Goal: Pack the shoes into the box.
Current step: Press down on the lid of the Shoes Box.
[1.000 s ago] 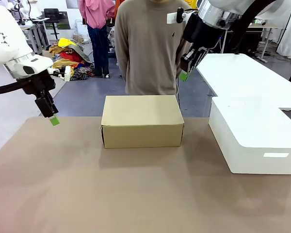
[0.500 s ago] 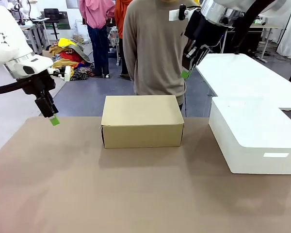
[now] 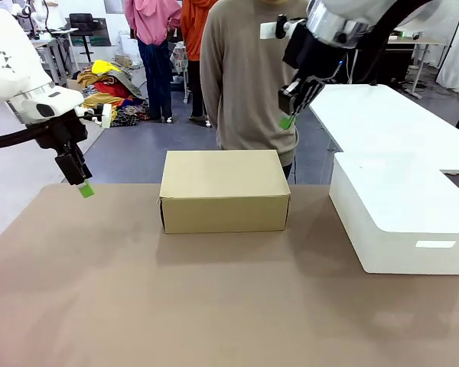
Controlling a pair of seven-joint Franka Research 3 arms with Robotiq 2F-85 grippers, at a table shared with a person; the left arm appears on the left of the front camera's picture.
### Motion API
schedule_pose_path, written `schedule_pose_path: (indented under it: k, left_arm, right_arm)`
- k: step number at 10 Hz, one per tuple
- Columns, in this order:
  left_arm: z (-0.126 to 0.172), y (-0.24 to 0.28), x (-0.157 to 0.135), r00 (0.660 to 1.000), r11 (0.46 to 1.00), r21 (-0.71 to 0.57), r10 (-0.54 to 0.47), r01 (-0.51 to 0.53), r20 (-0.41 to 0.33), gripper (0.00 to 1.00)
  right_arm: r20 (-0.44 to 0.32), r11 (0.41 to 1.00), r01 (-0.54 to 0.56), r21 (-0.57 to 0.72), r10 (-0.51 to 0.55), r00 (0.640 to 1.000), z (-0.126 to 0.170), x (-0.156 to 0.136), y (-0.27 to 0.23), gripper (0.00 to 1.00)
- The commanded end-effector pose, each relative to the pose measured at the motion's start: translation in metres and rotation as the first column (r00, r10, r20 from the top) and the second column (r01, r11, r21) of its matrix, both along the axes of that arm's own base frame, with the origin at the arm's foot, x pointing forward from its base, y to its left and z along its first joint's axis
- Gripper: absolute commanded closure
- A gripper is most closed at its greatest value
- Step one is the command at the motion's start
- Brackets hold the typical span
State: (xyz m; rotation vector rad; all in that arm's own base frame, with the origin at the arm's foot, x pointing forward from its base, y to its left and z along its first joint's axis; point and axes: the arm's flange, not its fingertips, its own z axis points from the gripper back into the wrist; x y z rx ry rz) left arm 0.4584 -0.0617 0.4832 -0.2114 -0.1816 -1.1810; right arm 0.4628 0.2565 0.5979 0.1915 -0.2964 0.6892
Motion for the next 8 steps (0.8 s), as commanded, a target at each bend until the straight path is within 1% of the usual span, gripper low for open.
schedule_pose_path:
  k: [1,2,3,4,6,8]
  left_arm:
    - [0.001,0.001,0.002,1.000,1.000,-0.008,0.012,-0.012,0.003,0.00]
    - [0.001,0.001,0.002,1.000,1.000,-0.008,0.012,-0.012,0.003,0.00]
    - [0.001,0.001,0.002,1.000,1.000,-0.008,0.012,-0.012,0.003,0.00]
    - [0.001,0.001,0.002,1.000,1.000,-0.008,0.012,-0.012,0.003,0.00]
    - [0.001,0.001,0.002,1.000,1.000,-0.008,0.012,-0.012,0.003,0.00]
    - [0.001,0.001,0.002,1.000,1.000,-0.008,0.012,-0.012,0.003,0.00]
  right_arm:
    - [-0.064,0.979,0.195,-0.060,-0.199,0.978,0.001,0.027,0.029,1.00]
    - [-0.058,0.961,0.266,-0.075,-0.270,0.961,-0.004,0.040,0.038,1.00]
    - [-0.072,0.945,0.313,-0.097,-0.320,0.945,-0.010,0.057,0.049,1.00]
    - [-0.103,0.934,0.338,-0.112,-0.349,0.931,-0.015,0.072,0.060,1.00]
    - [-0.125,0.923,0.369,-0.109,-0.381,0.916,-0.019,0.099,0.080,1.00]
    - [-0.109,0.902,0.425,-0.080,-0.432,0.896,-0.029,0.121,0.096,1.00]
